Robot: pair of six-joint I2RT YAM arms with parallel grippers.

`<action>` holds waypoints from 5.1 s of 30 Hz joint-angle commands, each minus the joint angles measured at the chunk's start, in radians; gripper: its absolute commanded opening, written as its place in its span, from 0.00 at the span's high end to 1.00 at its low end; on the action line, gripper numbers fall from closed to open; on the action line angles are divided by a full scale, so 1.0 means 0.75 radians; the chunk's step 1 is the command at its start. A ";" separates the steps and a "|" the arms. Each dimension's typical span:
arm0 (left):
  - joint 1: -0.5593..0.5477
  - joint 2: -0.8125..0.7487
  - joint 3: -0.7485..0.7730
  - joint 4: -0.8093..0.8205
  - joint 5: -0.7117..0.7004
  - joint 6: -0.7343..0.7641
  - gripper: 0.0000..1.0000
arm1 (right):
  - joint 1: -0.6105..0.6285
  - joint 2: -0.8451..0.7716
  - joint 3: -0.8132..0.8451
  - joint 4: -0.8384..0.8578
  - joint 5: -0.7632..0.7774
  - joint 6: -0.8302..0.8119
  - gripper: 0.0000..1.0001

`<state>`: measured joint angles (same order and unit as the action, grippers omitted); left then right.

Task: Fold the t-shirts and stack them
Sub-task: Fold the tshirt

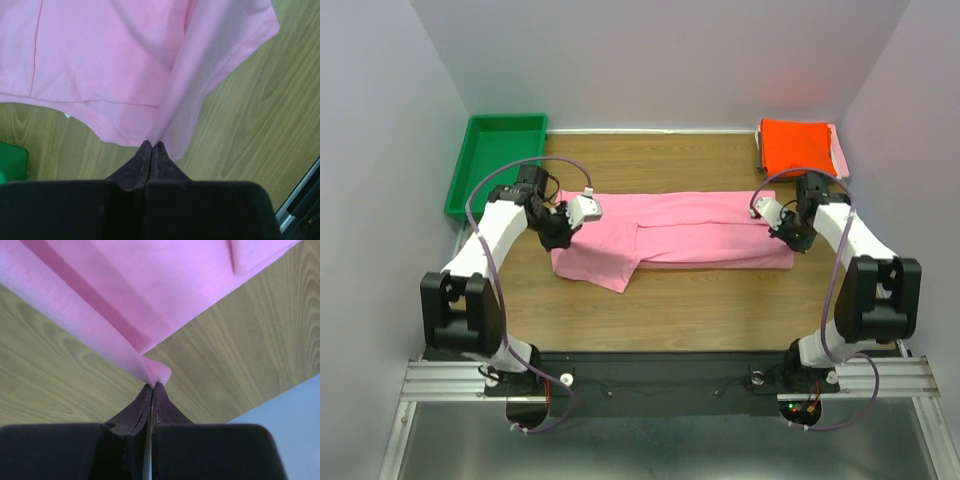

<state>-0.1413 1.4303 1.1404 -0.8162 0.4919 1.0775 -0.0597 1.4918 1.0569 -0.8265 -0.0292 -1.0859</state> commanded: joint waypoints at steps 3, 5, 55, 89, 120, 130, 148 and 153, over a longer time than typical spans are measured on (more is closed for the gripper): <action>0.066 0.223 0.254 -0.086 0.086 0.056 1.00 | -0.019 0.183 0.194 -0.003 -0.012 -0.033 0.97; 0.076 0.277 0.312 -0.096 0.091 0.067 1.00 | -0.021 0.236 0.233 -0.003 -0.012 -0.037 0.97; 0.356 0.261 -0.193 0.297 0.266 -0.244 0.44 | -0.141 0.441 0.260 0.020 -0.305 0.730 0.56; 0.372 -0.031 -0.375 0.021 0.148 0.048 0.75 | -0.152 0.177 0.186 -0.086 -0.198 0.619 0.62; 0.328 -0.326 -0.356 0.008 0.418 0.263 0.51 | 1.086 0.412 -0.010 1.079 -0.827 1.988 0.47; 0.011 -0.870 -0.825 0.599 0.205 0.433 0.41 | 1.149 0.598 0.000 1.276 -0.728 2.305 0.45; -0.171 -0.702 -0.817 0.540 0.193 0.547 0.47 | 1.172 0.686 0.012 1.392 -0.767 2.501 0.99; -0.169 -0.715 -0.831 0.548 0.215 0.451 0.46 | 1.158 0.660 0.078 1.368 -0.838 2.452 1.00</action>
<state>-0.2630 0.9031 0.5018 -0.3775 0.6197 1.4403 0.8093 2.0052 1.0580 0.1871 -0.6182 0.7910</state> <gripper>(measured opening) 0.534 0.018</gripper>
